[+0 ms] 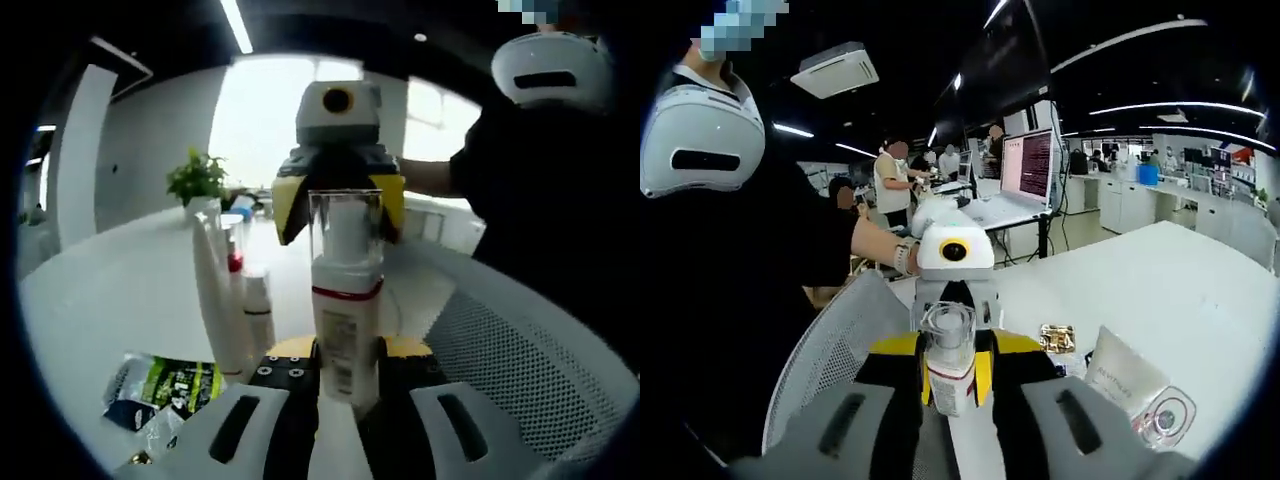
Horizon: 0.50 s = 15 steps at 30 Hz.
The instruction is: Arrange the skincare products in the storage area until every visible bottle or jar stands upright without overlapping.
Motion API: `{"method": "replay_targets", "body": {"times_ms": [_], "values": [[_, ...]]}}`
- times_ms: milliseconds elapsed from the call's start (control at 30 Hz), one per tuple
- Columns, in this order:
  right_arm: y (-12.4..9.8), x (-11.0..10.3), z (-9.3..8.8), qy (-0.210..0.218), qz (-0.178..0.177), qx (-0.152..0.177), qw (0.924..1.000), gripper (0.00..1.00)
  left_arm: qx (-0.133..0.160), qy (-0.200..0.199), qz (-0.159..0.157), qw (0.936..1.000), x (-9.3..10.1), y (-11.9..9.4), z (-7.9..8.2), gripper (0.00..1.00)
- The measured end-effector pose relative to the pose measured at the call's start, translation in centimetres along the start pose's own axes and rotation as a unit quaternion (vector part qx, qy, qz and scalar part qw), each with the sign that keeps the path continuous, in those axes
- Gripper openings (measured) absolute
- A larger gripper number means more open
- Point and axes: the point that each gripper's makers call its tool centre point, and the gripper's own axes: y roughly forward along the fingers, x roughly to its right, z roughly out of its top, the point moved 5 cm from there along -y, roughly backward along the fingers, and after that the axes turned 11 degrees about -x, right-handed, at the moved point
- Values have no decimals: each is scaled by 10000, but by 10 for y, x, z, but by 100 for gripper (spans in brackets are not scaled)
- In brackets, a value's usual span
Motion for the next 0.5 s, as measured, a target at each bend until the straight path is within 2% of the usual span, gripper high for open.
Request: {"method": "replay_targets", "body": {"times_ms": [333,500], "values": [[9,-6,2,-146,384,313,9987,25,-183,221,-588,9979,4,2,-3,18],[12,-8,-1,-146,346,402,9985,22,-270,253,-597,9975,3,3,-5,18]]}}
